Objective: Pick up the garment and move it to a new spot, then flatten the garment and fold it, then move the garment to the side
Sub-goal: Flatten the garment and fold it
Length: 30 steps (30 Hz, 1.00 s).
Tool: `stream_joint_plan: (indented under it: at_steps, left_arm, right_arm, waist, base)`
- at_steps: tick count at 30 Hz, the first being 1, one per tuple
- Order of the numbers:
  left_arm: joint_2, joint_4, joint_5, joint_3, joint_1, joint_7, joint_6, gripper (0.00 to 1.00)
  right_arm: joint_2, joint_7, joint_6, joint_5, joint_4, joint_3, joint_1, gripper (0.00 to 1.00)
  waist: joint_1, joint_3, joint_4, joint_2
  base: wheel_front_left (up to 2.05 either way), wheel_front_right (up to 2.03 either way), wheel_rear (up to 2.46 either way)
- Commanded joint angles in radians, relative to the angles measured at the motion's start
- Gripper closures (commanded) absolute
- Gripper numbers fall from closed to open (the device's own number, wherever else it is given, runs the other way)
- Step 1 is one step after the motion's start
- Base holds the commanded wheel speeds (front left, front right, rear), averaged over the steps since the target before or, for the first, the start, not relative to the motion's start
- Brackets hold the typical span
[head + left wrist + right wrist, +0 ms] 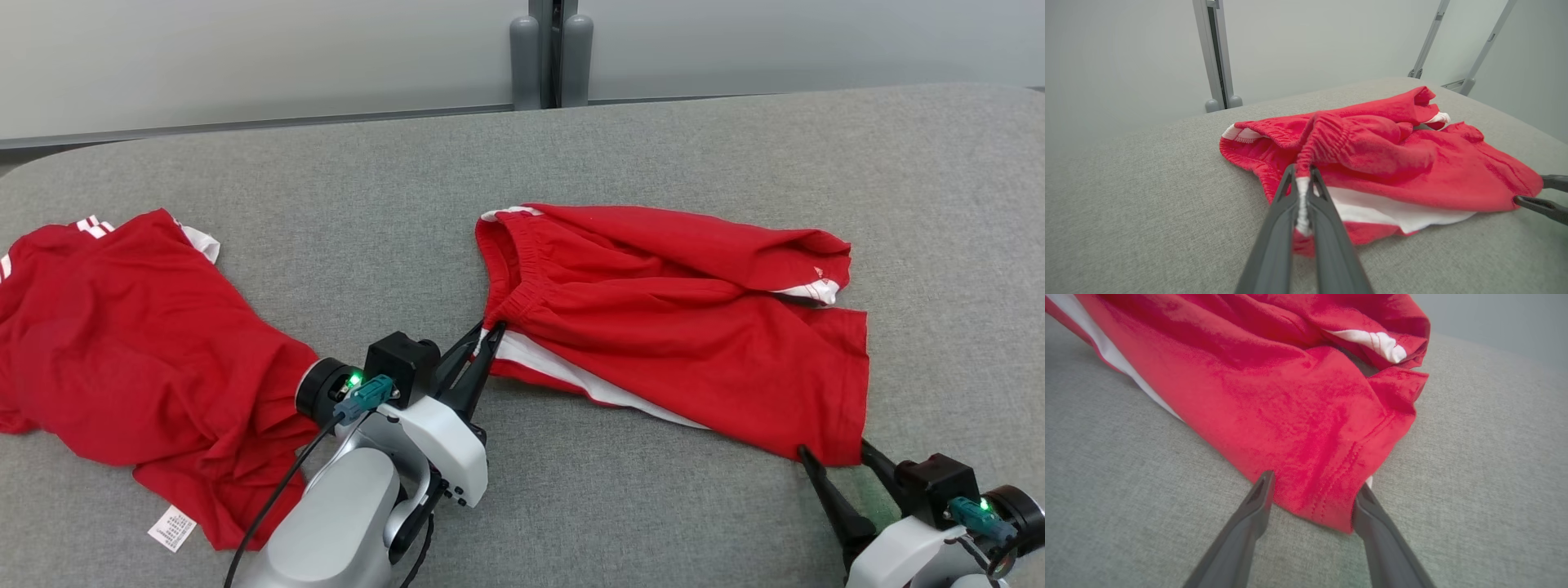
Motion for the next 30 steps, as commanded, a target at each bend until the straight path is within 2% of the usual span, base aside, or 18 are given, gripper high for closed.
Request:
stream_joint_plan:
  at_steps: [1,9,21,26,30]
  left_arm:
    - [0.005,-0.003,0.005,0.006,0.006,-0.005,-0.001,1.0]
    - [0.004,-0.021,0.012,0.028,0.019,-0.005,-0.001,1.0]
    - [0.013,-0.206,0.024,0.127,0.036,-0.005,-0.002,1.0]
    - [0.009,-0.293,-0.029,0.136,0.04,-0.005,-0.002,1.0]
    - [0.009,-0.364,-0.101,0.121,0.024,-0.003,-0.002,1.0]
  right_arm:
    - [-0.007,0.002,0.0,0.025,-0.003,0.006,-0.014,1.0]
    - [-0.035,-0.002,0.0,0.144,-0.061,0.007,-0.03,1.0]
    - [-0.072,0.077,0.0,0.396,-0.224,-0.11,-0.149,1.0]
    - [-0.071,0.119,0.0,0.464,-0.269,-0.171,-0.199,1.0]
    - [-0.078,0.138,0.0,0.463,-0.307,-0.211,-0.223,1.0]
  waist:
    - [0.0,-0.002,0.003,0.0]
    - [0.0,-0.014,0.008,0.0]
    - [0.0,-0.062,0.024,0.0]
    - [0.0,-0.092,0.042,0.0]
    - [0.0,-0.127,0.053,0.0]
  base:
    - [0.0,0.0,0.0]
    - [0.0,0.0,0.0]
    - [0.0,0.0,0.0]
    - [0.0,0.0,0.0]
    - [0.0,0.0,0.0]
